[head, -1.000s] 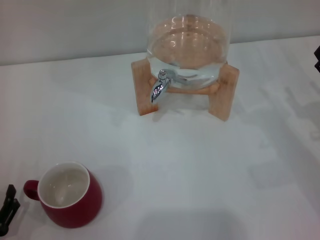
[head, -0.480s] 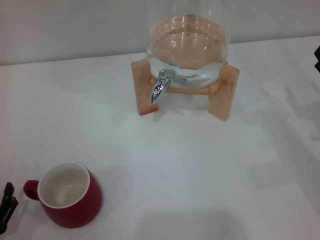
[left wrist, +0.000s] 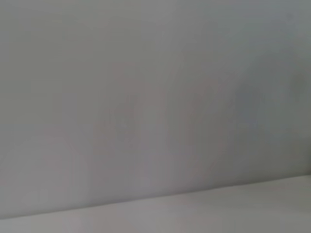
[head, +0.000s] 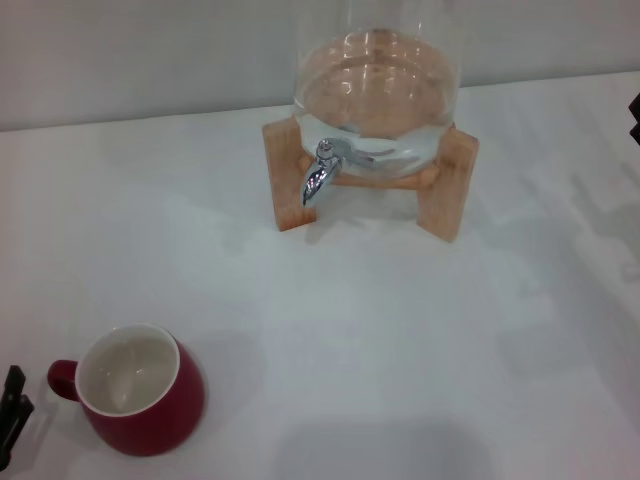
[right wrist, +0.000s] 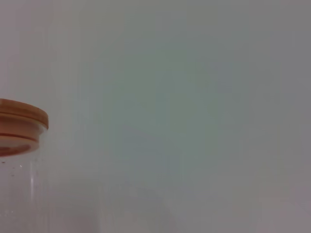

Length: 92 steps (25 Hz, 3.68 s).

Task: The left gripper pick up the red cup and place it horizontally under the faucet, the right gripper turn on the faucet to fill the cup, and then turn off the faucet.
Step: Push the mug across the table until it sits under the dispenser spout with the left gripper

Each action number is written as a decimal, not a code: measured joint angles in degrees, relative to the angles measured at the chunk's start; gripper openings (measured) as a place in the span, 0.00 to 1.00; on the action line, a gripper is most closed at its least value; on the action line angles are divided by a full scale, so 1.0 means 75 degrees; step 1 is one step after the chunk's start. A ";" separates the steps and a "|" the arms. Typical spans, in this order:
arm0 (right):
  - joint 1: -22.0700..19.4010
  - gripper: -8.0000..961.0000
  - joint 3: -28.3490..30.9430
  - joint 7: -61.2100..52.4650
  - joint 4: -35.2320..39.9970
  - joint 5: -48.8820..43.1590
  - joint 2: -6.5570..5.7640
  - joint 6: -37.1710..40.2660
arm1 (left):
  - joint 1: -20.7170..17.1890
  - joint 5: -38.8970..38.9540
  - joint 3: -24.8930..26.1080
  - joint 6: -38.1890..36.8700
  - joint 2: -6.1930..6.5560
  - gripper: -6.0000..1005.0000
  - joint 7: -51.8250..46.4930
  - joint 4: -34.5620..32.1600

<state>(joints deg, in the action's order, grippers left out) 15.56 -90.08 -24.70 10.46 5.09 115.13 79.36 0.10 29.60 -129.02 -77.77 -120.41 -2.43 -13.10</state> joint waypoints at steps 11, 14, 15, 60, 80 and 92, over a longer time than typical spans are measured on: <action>0.0000 0.82 -0.0001 0.0000 0.0000 0.0000 0.0000 0.0000 | -0.0118 0.0052 -0.0281 -0.0094 -0.0001 0.87 0.0010 -0.0082; -0.0007 0.83 -0.0001 0.0000 0.0000 0.0000 0.0000 0.0000 | -0.0123 0.0064 -0.0350 -0.0094 -0.0008 0.87 0.0017 -0.0082; -0.0010 0.83 -0.0001 0.0000 0.0000 0.0000 0.0000 0.0000 | -0.0126 0.0065 -0.0361 -0.0093 -0.0011 0.87 0.0020 -0.0082; -0.0067 0.83 -0.0001 0.0009 0.0000 -0.0011 0.0000 0.0084 | 0.0055 0.0015 -0.0903 -0.0022 0.0028 0.87 0.0113 -0.0094; -0.0081 0.82 -0.0001 0.0012 0.0000 -0.0011 -0.0012 0.0106 | 0.0151 0.0014 -0.0987 0.0002 0.0047 0.87 0.0113 -0.0024; -0.0082 0.82 -0.0001 0.0012 0.0000 -0.0011 -0.0012 0.0106 | 0.0107 0.0027 -0.0984 0.0001 0.0047 0.87 0.0113 0.0001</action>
<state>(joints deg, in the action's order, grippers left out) 14.94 -90.09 -24.61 10.46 5.01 115.05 80.16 0.90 29.80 -136.40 -77.76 -120.06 -1.58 -13.09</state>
